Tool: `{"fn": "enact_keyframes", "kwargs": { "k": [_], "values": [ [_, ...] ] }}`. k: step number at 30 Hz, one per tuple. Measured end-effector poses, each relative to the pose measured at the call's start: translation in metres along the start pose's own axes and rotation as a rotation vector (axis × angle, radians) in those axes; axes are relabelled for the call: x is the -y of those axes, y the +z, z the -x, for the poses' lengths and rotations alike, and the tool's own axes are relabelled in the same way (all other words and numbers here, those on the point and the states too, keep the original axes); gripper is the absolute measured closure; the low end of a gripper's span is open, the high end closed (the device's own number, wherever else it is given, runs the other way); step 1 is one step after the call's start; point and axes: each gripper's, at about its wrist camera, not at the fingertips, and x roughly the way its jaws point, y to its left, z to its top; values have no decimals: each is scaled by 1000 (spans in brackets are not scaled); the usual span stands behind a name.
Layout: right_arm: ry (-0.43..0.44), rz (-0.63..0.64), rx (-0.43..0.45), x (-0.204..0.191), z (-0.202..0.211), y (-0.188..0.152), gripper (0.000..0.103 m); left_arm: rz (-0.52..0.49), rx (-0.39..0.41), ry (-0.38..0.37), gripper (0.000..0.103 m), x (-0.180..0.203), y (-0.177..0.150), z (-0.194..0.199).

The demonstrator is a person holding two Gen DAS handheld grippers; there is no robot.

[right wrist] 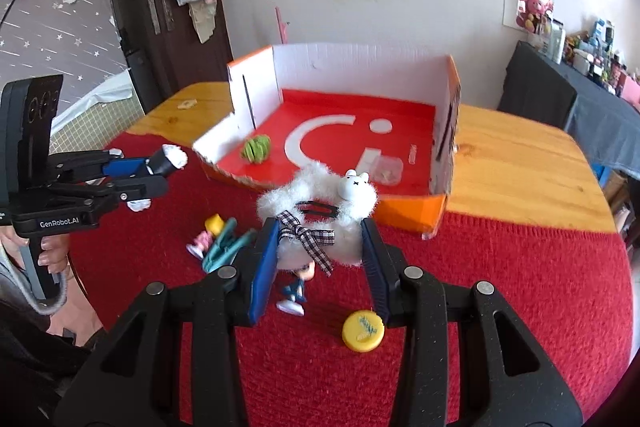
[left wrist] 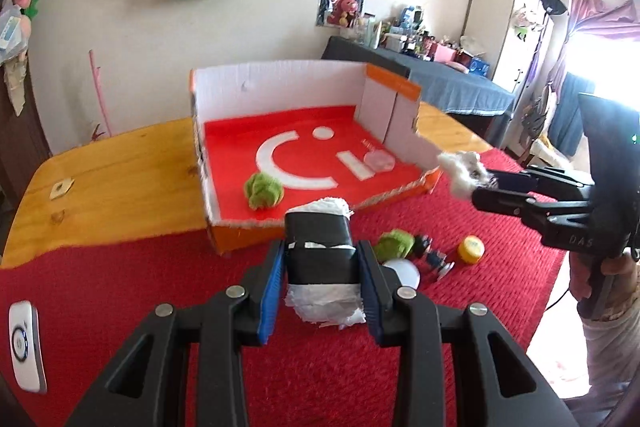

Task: Organize objects
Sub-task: 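Carry the roll and plush into the cardboard box and lower them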

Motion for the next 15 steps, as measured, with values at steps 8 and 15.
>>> {"fn": "enact_keyframes", "kwargs": {
  "k": [8,15],
  "values": [
    [44,38,-26,3,-23,31,64,-25,-49,-59,66,5,38,-34],
    [74,82,-109,11,-58,50,64,-12,-137,-95,66,-2,57,-71]
  ]
}}
